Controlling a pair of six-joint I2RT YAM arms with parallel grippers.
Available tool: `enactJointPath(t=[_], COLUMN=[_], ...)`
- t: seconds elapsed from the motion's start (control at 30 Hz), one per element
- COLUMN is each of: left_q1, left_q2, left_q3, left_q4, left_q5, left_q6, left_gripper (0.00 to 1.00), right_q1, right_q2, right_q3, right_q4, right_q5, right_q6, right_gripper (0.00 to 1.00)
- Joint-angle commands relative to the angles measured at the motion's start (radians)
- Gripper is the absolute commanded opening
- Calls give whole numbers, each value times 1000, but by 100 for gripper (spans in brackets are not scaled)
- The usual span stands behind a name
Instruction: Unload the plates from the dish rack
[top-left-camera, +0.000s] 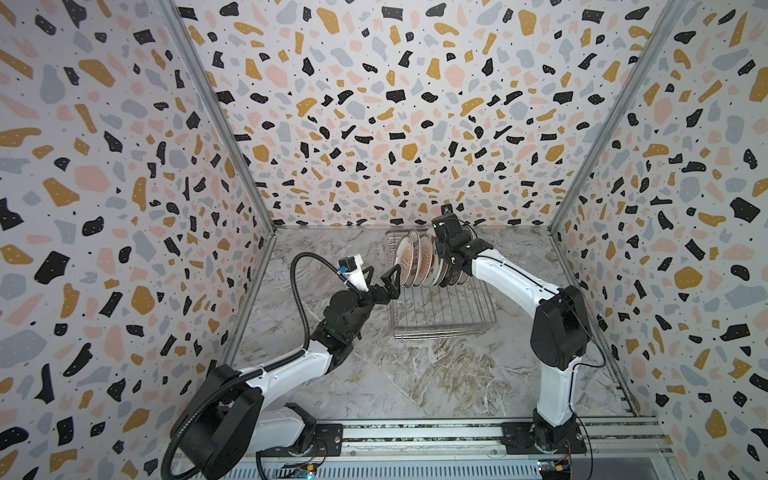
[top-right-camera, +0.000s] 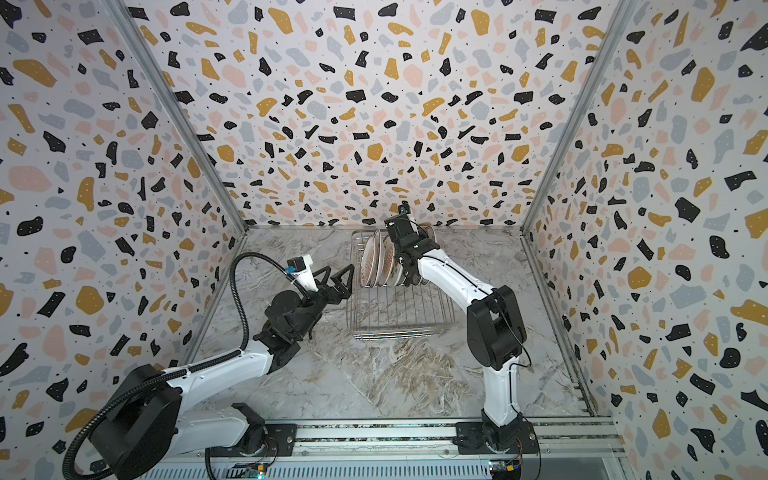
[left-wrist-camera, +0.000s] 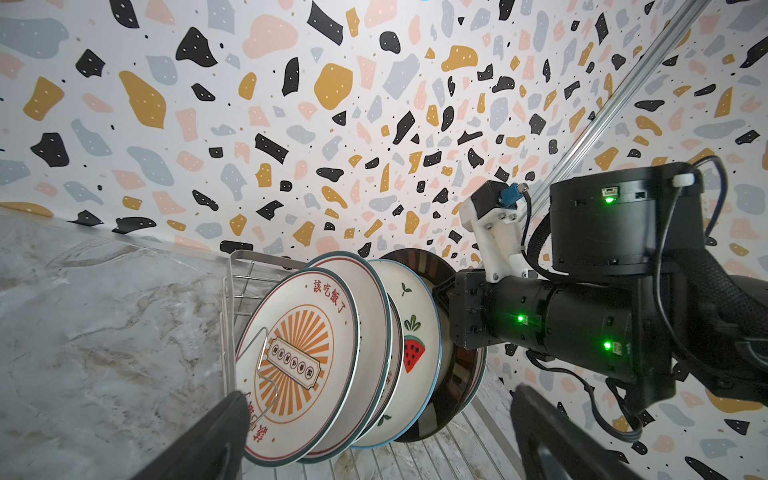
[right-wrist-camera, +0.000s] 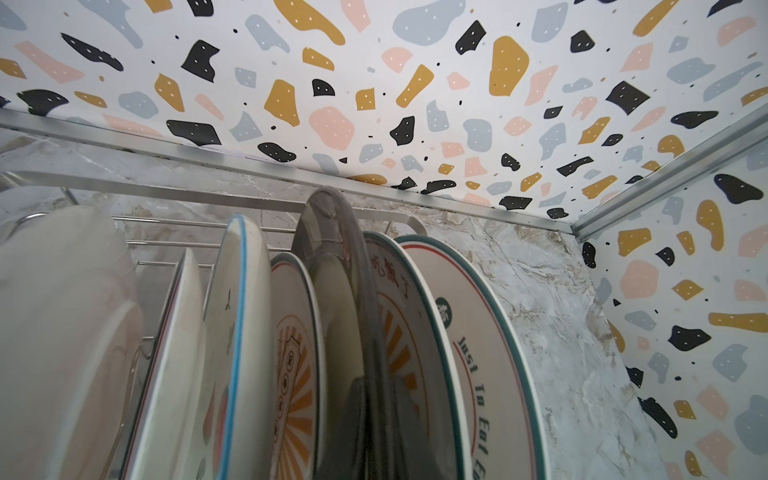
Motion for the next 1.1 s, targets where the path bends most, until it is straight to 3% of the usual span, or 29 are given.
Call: enactJointPath(t=[0.0, 0.17, 0.53, 0.7, 0.93, 1.07], left_q1=[-7, -8, -14, -36, -48, -99], left_q2=[1, 14, 1, 5, 1, -20], left_q3=[19, -5, 2, -24, 19, 22], left_q4=[59, 144, 98, 173, 75, 38], left_q5=[-8, 31, -32, -91, -134, -224], left_q6=[-10, -45, -41, -22, -6, 41], left_gripper=[100, 100, 100, 100, 100, 100], right_q1=[19, 45, 70, 100, 117, 131], right_q2=[-73, -122, -213, -262, -349, -441], right_q3=[25, -14, -70, -112, -198, -292], right_q4=[36, 91, 138, 191, 257, 326], right_q5=[52, 125, 204, 288, 387, 363], right_q6=[-29, -72, -105, -139, -171, -182], right_gripper=[5, 5, 5, 4, 4, 4])
